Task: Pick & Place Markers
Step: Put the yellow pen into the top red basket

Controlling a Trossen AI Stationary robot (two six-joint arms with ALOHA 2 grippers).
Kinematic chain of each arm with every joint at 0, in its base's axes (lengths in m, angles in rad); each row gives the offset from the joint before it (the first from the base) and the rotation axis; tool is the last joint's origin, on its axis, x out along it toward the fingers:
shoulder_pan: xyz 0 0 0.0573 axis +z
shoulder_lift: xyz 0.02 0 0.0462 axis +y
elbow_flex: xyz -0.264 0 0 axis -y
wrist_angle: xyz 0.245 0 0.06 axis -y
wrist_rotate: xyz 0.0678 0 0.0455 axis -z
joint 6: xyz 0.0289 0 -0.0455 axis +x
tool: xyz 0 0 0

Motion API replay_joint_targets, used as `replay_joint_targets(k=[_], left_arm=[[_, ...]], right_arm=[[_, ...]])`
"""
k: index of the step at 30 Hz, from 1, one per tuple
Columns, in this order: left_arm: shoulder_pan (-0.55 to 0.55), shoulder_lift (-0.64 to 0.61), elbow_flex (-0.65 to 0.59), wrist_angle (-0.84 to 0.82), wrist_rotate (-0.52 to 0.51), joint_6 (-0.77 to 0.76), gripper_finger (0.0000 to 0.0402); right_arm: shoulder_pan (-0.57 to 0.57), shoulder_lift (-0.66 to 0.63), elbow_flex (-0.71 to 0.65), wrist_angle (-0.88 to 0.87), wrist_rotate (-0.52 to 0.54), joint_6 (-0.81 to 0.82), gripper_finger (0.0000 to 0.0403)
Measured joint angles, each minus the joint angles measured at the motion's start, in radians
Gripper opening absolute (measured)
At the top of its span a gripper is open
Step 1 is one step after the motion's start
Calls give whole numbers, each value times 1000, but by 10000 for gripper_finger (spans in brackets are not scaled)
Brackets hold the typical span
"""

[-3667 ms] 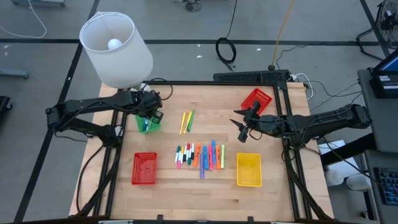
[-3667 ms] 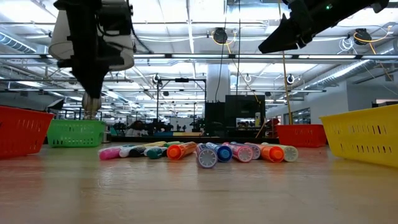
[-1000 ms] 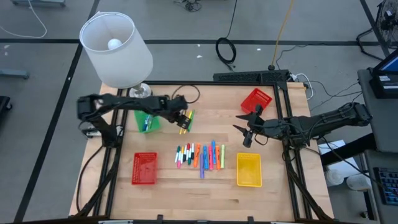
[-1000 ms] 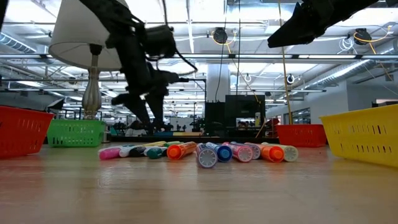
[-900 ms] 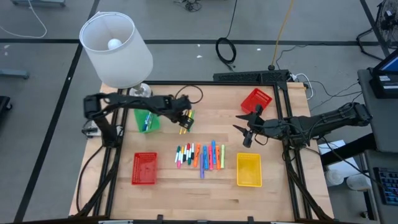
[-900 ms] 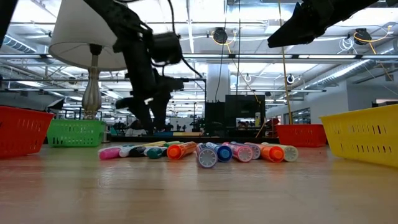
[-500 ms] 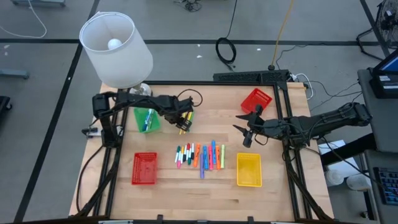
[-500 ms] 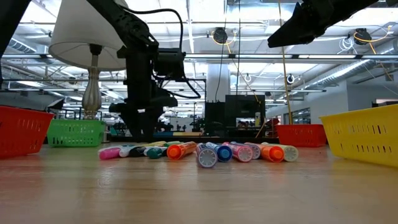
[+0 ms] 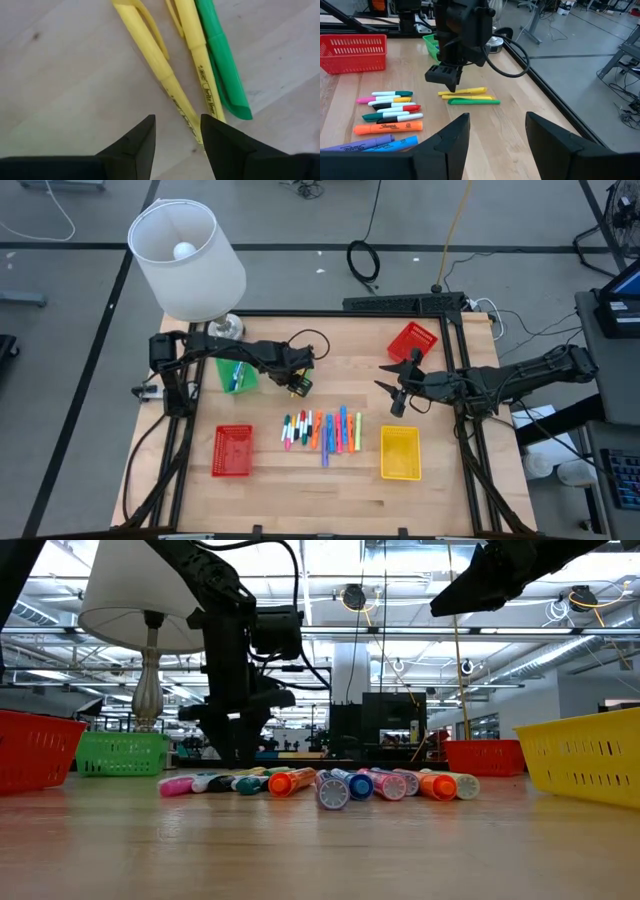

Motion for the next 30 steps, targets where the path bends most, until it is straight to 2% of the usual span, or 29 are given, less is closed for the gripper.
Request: replay_joint_targets(k=[8,18,30], left_arm=[[-7,6,0,5,-68,-96,161],[-10,32,0,61,-41,-101,161],[-10,104,8,9,-24,-102,161]], right_arm=[[0,0,0,0,0,0,183],[0,0,0,0,-2,16,183],[0,0,0,0,-3,16,183]])
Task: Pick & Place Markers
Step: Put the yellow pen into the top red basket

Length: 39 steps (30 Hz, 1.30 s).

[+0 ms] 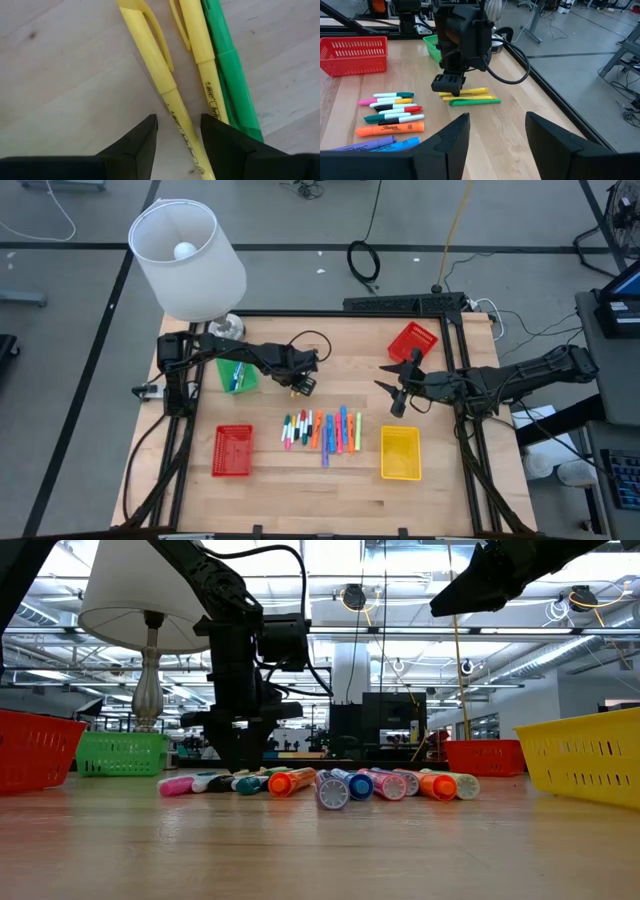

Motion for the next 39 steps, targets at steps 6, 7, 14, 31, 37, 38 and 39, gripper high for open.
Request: replay_joint_targets(k=[6,7,14,31,37,38,39], left_arm=[[1,-1,-1,-9,10,20,137],[2,-1,-2,-11,15,29,123],[2,-3,-3,-32,16,87,18],[1,-184,-12,-178,-135,230,19],[-20,-314,-12,-224,-214,222,19],[-29,-335,-10,-204,-223,234,19],[-41,-358,-10,-183,-236,252,19]], right_arm=[[0,0,0,0,0,0,183],[0,0,0,0,0,0,183],[0,0,0,0,0,3,183],[0,0,0,0,0,3,183],[0,0,0,-1,0,3,183],[0,0,0,0,0,3,183],[0,0,0,-1,0,3,183]])
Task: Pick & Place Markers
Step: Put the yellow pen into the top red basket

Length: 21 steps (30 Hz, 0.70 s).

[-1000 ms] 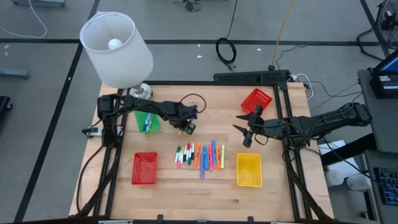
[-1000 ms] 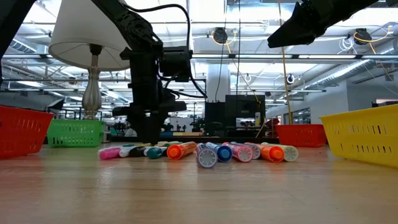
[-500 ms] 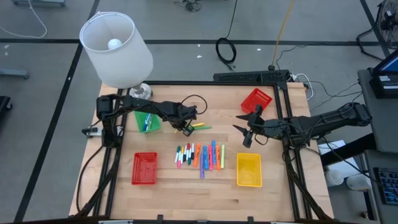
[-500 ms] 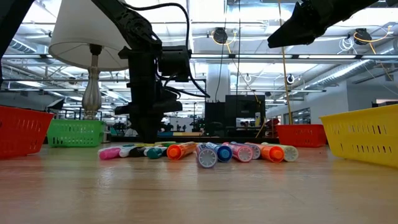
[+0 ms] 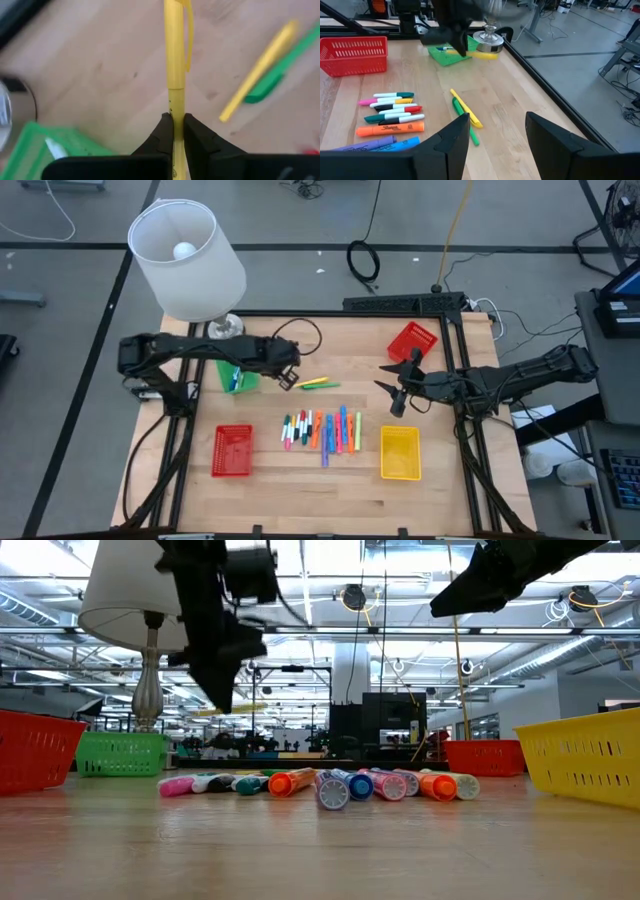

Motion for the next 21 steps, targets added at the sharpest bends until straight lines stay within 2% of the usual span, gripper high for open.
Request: replay_joint_targets(k=[5,10,16,21], left_arm=[[-76,-105,0,202,-56,193,19],[-163,-146,0,472,-26,478,19],[-194,-130,1,738,177,615,19],[-194,-97,1,881,358,673,19]], right_arm=[[0,0,0,-7,2,0,183],[0,0,0,-7,3,0,183],[0,8,0,6,3,0,183],[0,60,0,121,-7,-42,183]])
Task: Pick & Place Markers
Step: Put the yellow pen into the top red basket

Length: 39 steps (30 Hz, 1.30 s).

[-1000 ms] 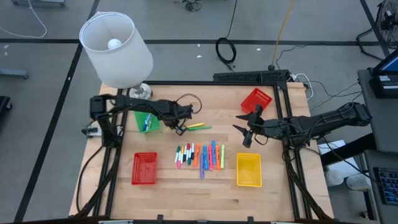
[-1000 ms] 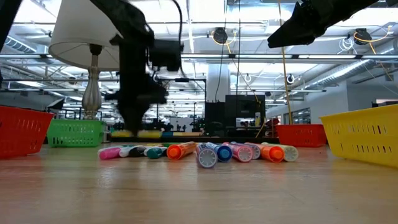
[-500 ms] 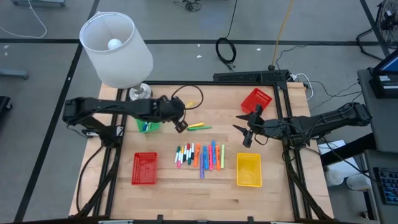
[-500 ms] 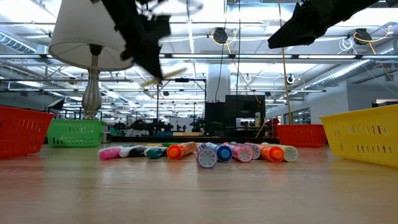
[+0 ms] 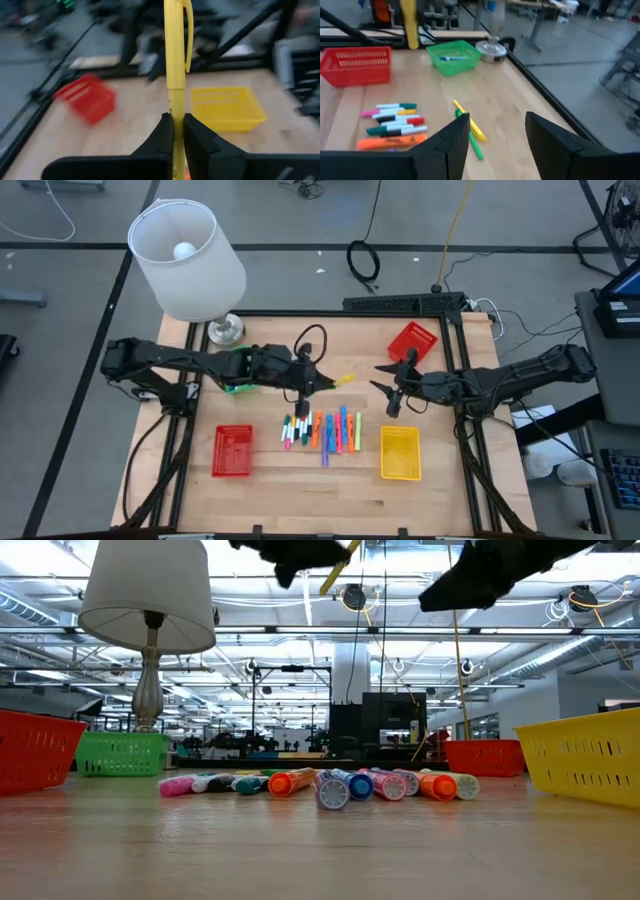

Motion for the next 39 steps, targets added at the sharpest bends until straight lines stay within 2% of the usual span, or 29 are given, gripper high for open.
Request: replay_joint_targets(k=[4,8,14,19,28,33,39], left_arm=[[0,17,0,70,105,33,19],[1,27,-4,80,110,35,19],[1,26,-41,127,117,17,19],[-6,35,-53,173,117,-7,19],[-24,58,-56,185,138,-10,19],[-26,86,-54,202,153,-15,19],[-26,126,-54,242,198,-27,19]], right_arm=[[0,55,-16,152,-92,-101,183],[0,76,-43,277,-104,-151,183],[0,123,-106,590,-276,-173,183],[-1,198,-141,819,-331,-181,183],[-11,335,-142,1017,-337,-210,183],[-15,352,-140,1041,-412,-187,183],[-15,354,-138,1040,-440,-167,183]])
